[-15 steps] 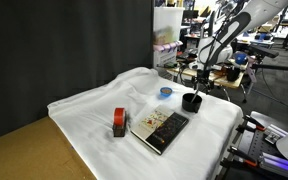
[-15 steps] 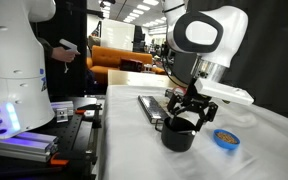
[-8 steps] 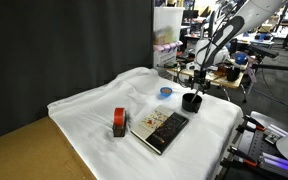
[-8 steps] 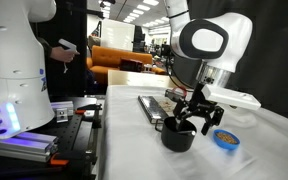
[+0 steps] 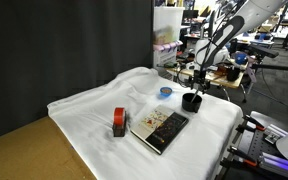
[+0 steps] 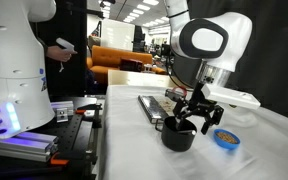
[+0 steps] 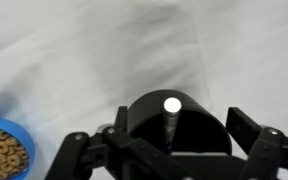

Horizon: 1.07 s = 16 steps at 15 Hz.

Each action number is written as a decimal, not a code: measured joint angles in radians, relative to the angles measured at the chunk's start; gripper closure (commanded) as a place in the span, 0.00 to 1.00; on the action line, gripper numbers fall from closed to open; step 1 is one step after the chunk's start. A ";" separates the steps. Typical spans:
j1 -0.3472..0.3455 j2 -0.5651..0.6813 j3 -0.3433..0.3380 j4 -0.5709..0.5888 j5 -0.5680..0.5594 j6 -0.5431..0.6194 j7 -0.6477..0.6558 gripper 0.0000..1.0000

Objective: Pick up the pen from the black cup and put it on the book.

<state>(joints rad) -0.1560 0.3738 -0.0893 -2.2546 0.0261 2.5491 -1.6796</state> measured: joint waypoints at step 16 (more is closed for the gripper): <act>-0.021 0.000 0.002 -0.003 -0.002 -0.010 0.044 1.00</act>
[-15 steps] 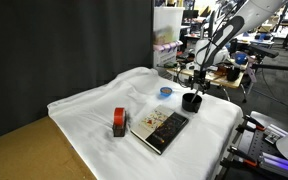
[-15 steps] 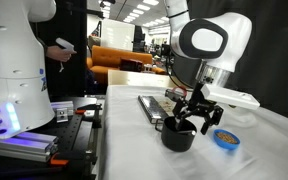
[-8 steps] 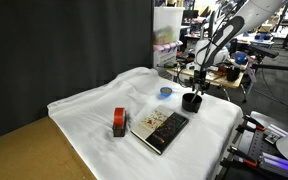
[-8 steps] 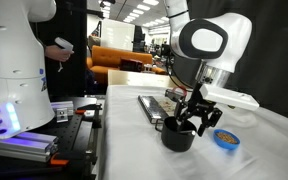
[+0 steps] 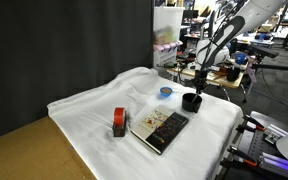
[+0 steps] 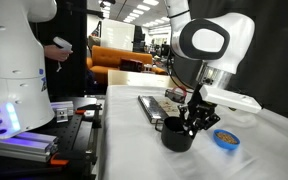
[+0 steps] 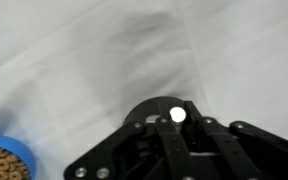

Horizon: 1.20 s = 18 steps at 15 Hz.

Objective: Pick up the pen from the black cup and put it on the book.

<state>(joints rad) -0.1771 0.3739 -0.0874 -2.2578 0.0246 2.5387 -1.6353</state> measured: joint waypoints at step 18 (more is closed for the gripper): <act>-0.013 -0.004 -0.015 0.063 -0.072 -0.003 0.029 0.96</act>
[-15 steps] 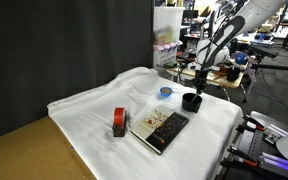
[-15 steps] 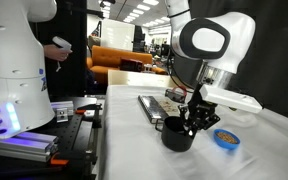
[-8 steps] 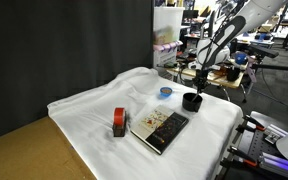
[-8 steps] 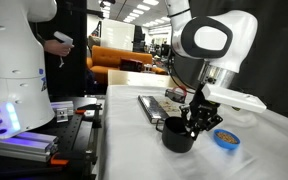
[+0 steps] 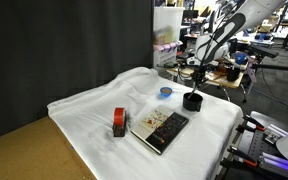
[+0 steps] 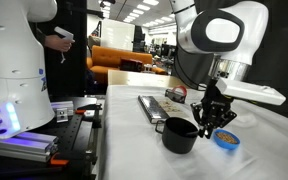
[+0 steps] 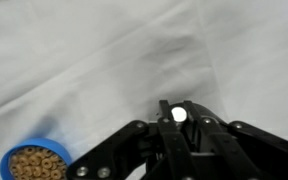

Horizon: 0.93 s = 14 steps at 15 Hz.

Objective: Pick up the pen from the black cup and put it on the book.

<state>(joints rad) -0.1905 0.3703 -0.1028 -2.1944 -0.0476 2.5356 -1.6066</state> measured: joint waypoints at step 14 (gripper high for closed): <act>0.000 0.000 -0.006 0.088 -0.068 -0.001 0.001 0.96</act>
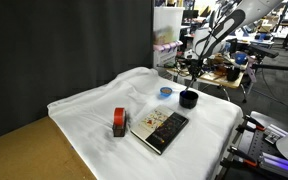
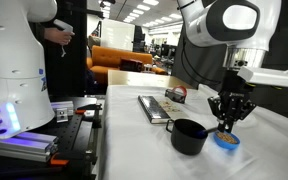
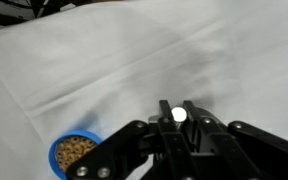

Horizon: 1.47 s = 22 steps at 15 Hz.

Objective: Pick up the pen from the black cup and put it on the book.

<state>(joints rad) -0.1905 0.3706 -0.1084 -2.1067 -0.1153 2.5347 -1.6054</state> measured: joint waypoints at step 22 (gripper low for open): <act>-0.001 0.000 -0.035 0.091 -0.150 -0.111 -0.049 0.96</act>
<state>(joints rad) -0.1912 0.3703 -0.1433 -2.0158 -0.2656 2.4236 -1.6544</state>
